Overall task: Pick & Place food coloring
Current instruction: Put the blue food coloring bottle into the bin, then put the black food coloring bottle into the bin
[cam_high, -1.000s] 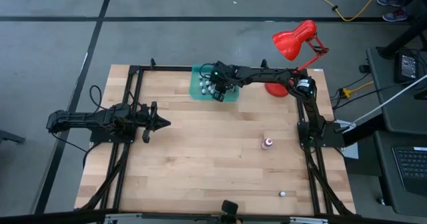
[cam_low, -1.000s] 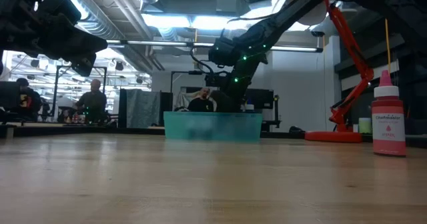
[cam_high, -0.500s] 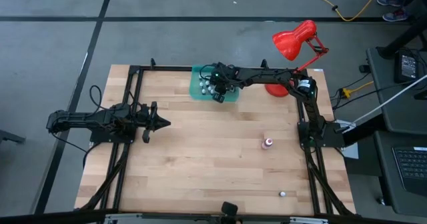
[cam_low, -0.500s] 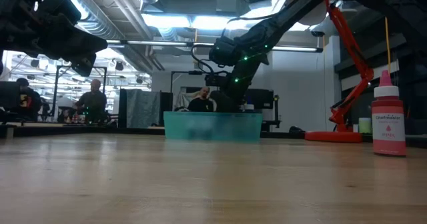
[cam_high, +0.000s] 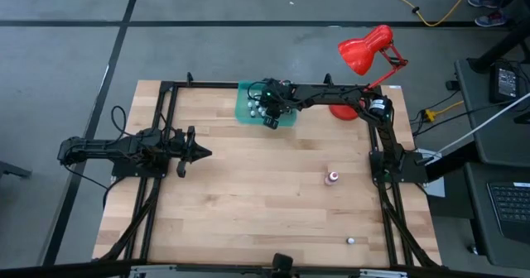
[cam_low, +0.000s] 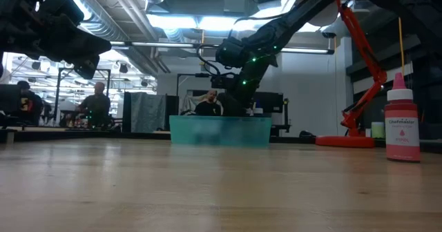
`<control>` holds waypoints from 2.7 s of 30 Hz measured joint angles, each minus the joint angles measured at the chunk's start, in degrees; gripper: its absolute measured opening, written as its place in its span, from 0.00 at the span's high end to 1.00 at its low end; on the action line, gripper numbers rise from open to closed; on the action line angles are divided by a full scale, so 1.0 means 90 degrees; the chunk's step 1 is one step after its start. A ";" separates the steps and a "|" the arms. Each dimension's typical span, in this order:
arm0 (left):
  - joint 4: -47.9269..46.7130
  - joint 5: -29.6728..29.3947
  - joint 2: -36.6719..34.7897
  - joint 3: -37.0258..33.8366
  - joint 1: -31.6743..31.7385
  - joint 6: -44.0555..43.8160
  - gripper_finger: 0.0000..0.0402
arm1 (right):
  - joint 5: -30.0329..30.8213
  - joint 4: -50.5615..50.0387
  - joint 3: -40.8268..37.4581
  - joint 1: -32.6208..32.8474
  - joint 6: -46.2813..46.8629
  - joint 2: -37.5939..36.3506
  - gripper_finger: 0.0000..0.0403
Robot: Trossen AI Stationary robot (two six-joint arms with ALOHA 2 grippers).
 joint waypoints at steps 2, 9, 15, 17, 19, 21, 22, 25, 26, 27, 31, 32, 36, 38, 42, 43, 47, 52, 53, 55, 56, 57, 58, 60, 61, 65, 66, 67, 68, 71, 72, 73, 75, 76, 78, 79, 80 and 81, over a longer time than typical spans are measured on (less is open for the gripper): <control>0.0000 0.0000 0.0000 0.0000 0.0002 0.0000 0.97 | 0.0000 -0.0013 0.0000 0.0012 -0.0002 0.0002 0.79; 0.0000 0.0000 0.0000 0.0000 0.0000 0.0000 0.98 | -0.0002 -0.0085 -0.0002 0.0024 -0.0017 0.0003 0.76; 0.0000 0.0000 0.0000 0.0000 0.0002 0.0000 0.97 | -0.0007 -0.0085 -0.0007 0.0024 -0.0019 0.0005 0.74; 0.0000 0.0000 0.0000 0.0000 0.0002 0.0000 0.97 | -0.0010 -0.0085 -0.0008 0.0024 -0.0019 0.0005 0.73; 0.0000 0.0000 0.0000 0.0000 0.0002 0.0000 0.97 | -0.0012 -0.0085 -0.0012 0.0024 -0.0019 0.0005 0.73; 0.0000 0.0000 0.0000 0.0000 0.0000 0.0000 0.97 | -0.0010 -0.0085 -0.0012 0.0024 -0.0019 0.0005 0.73; 0.0000 0.0000 0.0002 0.0000 0.0001 0.0000 0.97 | -0.0010 -0.0083 -0.0012 0.0024 -0.0019 0.0005 0.73; 0.0000 0.0000 0.0001 0.0000 0.0000 0.0000 0.98 | -0.0012 -0.0062 -0.0014 0.0024 -0.0024 -0.0015 0.73; 0.0000 0.0000 0.0001 0.0000 0.0002 0.0000 0.98 | -0.0022 -0.0054 -0.0018 0.0024 -0.0059 -0.0030 0.73; 0.0000 0.0000 0.0001 0.0000 0.0001 0.0000 0.98 | -0.0048 -0.0030 -0.0025 0.0025 -0.0121 -0.0053 0.73; 0.0000 0.0000 0.0000 0.0000 0.0002 0.0000 0.97 | -0.0173 -0.0183 0.0034 0.0069 -0.0198 -0.0167 0.73; 0.0000 0.0000 0.0002 0.0000 0.0002 0.0000 0.97 | -0.0164 -0.0257 0.0114 0.0085 -0.0233 -0.0205 0.73; 0.0000 0.0000 0.0000 0.0000 0.0002 0.0000 0.97 | -0.0028 -0.0319 0.0447 0.0212 -0.0463 -0.0449 0.73; 0.0000 0.0000 0.0000 -0.0001 0.0002 0.0000 0.97 | 0.0393 -0.0269 0.0652 0.0334 -0.0783 -0.0515 0.73; 0.0000 0.0000 0.0002 0.0000 0.0002 0.0000 0.98 | 0.1082 -0.0337 0.1202 0.0585 -0.1466 -0.0594 0.73; 0.0000 0.0000 0.0000 0.0000 0.0002 0.0000 0.98 | 0.1176 -0.0406 0.1377 0.0641 -0.1509 -0.0596 0.73; 0.0000 0.0000 0.0001 0.0000 0.0001 0.0000 0.97 | 0.1613 -0.0674 0.1874 0.0876 -0.1830 -0.0600 0.73; 0.0000 0.0000 0.0002 0.0000 0.0000 0.0000 0.97 | 0.2347 -0.1304 0.2358 0.1307 -0.1976 -0.0694 0.74; 0.0000 -0.0001 0.0001 -0.0001 0.0001 0.0000 0.97 | 0.2406 -0.1455 0.2382 0.1414 -0.1998 -0.0779 0.74; 0.0000 0.0002 0.0002 0.0000 0.0000 0.0000 0.97 | 0.2549 -0.1633 0.2382 0.1668 -0.2016 -0.0955 0.77; 0.0002 0.0000 0.0002 0.0000 0.0000 0.0000 0.98 | 0.2664 -0.1764 0.2375 0.1810 -0.1996 -0.1056 0.79; 0.0000 0.0001 0.0001 0.0000 0.0001 0.0000 0.98 | 0.2832 -0.1902 0.2347 0.1965 -0.1976 -0.1176 0.80; 0.0000 0.0000 0.0002 0.0000 0.0001 0.0000 0.98 | 0.3007 -0.2094 0.2342 0.2131 -0.1914 -0.1325 0.82; 0.0000 0.0002 0.0001 -0.0001 0.0002 0.0000 0.98 | 0.3430 -0.2511 0.2341 0.2459 -0.1719 -0.1598 0.86; 0.0000 -0.0001 0.0002 0.0000 0.0001 0.0000 0.98 | 0.3640 -0.2741 0.2341 0.2641 -0.1599 -0.1762 0.88; 0.0002 -0.0015 0.0000 0.0000 0.0000 0.0000 0.97 | 0.4541 -0.4002 0.2344 0.3512 -0.0996 -0.2305 0.94; 0.0000 -0.0015 0.0000 0.0000 0.0001 0.0000 0.97 | 0.4665 -0.4454 0.2344 0.3769 -0.0758 -0.2405 0.95; 0.0000 -0.0015 0.0000 0.0000 0.0000 0.0000 0.97 | 0.4701 -0.4875 0.2344 0.4066 -0.0409 -0.2493 0.97; 0.0000 -0.0015 0.0000 0.0000 0.0002 0.0000 0.97 | 0.4702 -0.5367 0.2344 0.4373 0.0038 -0.2558 0.98; 0.0000 -0.0016 0.0001 -0.0001 0.0001 0.0000 0.97 | 0.4384 -0.6703 0.2344 0.5237 0.1902 -0.2633 0.99; 0.0000 -0.0018 0.0001 -0.0001 0.0002 0.0000 0.97 | 0.4164 -0.7051 0.2344 0.5498 0.2571 -0.2638 0.99; -0.0001 -0.0019 0.0000 0.0000 0.0001 0.0000 0.97 | 0.3904 -0.7314 0.2343 0.5740 0.3220 -0.2638 0.98; -0.0001 -0.0019 0.0001 -0.0001 0.0002 0.0000 0.97 | 0.3364 -0.7329 0.2320 0.6165 0.4221 -0.2638 0.97; 0.0000 -0.0022 0.0000 -0.0001 0.0001 0.0000 0.97 | 0.3126 -0.7287 0.2287 0.6365 0.4563 -0.2640 0.97; 0.0000 -0.0024 0.0002 -0.0002 0.0002 0.0000 0.97 | 0.2774 -0.7333 0.2213 0.6761 0.5351 -0.2628 0.96; 0.0000 -0.0024 0.0000 0.0000 0.0000 0.0000 0.97 | 0.2554 -0.7329 0.2094 0.6950 0.5698 -0.2631 0.97; -0.0002 -0.0027 0.0001 -0.0001 0.0000 0.0000 0.97 | 0.2312 -0.7337 0.1933 0.7153 0.6037 -0.2635 0.97; 0.0000 -0.0025 0.0001 0.0000 0.0000 0.0000 0.97 | 0.2072 -0.7371 0.1751 0.7373 0.6376 -0.2632 0.98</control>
